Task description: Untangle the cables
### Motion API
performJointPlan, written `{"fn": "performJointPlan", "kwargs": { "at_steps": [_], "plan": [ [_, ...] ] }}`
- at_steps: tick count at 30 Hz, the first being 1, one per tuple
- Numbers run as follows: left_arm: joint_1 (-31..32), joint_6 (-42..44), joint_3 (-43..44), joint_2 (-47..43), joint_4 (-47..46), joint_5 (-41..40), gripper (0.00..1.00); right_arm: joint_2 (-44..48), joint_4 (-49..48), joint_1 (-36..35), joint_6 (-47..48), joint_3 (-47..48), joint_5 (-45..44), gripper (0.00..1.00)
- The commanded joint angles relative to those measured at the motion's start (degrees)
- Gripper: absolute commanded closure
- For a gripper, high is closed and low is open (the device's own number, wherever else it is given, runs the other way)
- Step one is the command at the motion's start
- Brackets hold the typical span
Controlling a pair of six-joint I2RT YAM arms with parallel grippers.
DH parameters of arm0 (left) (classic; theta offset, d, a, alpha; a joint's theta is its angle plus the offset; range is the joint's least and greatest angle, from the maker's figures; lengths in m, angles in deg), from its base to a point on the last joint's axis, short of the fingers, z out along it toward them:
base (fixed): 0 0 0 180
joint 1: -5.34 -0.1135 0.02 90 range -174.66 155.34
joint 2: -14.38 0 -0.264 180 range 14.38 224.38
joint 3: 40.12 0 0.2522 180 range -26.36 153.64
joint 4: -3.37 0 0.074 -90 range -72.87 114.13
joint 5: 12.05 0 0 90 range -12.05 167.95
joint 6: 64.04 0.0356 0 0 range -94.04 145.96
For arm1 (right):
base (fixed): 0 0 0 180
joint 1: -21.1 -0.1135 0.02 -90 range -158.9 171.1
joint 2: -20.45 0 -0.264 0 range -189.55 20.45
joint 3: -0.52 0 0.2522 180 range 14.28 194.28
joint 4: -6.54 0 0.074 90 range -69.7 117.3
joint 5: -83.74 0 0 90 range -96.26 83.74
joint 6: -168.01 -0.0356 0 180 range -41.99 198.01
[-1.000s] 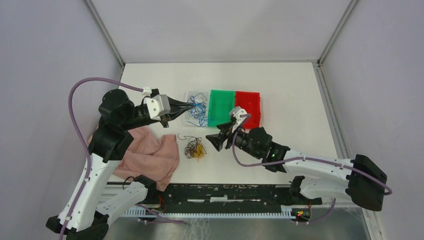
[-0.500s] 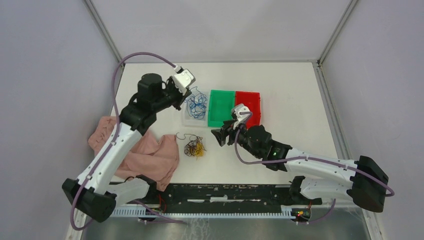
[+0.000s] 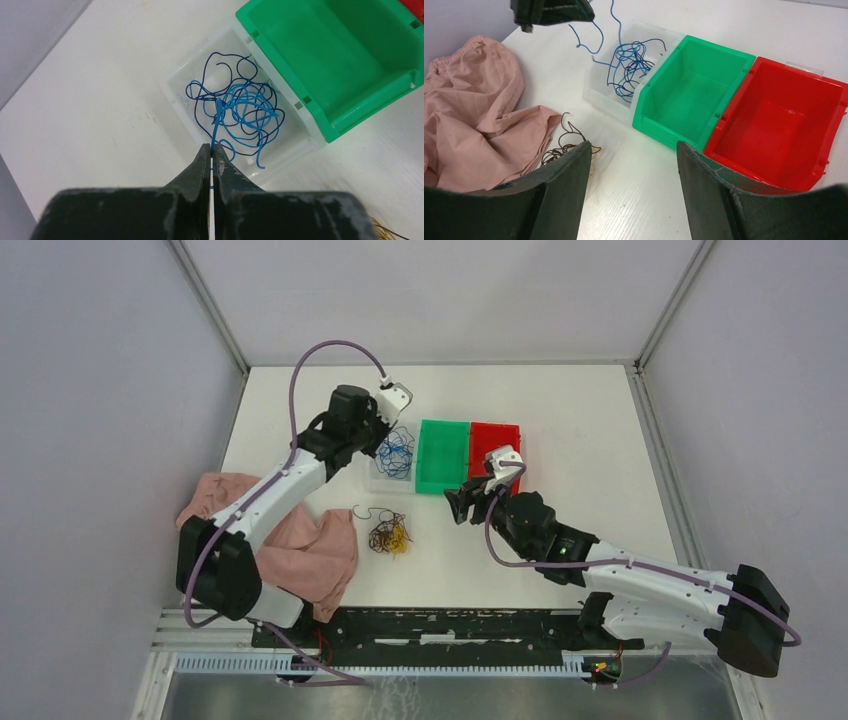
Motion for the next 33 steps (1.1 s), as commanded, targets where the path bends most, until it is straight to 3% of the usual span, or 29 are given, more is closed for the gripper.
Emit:
{"fn": "performJointPlan", "kwargs": {
  "at_steps": [1,15,24,28,33],
  "plan": [
    [-0.11,0.36,1.84,5.2,-5.68,-2.04,0.97,1.34,-0.42,0.4,-0.28,0.02,-2.17,0.3],
    [-0.03,-7.74,2.81,17.59,-14.96,0.67,0.97,1.7,0.69,2.27,0.58,-0.11,-1.82,0.3],
    [-0.51,-2.54,1.99,19.47,-17.02,-2.37,0.95,0.86,0.72,3.35,-0.16,0.05,-0.22,0.31],
    [-0.69,2.34,-1.47,16.73,-19.93,-3.45,0.62,0.84,0.93,3.5,-0.26,0.19,0.44,0.3],
    [-2.33,1.82,3.65,13.57,-10.87,2.11,0.29,0.81,1.2,3.72,-0.37,0.63,1.03,0.29]
  ]
}}
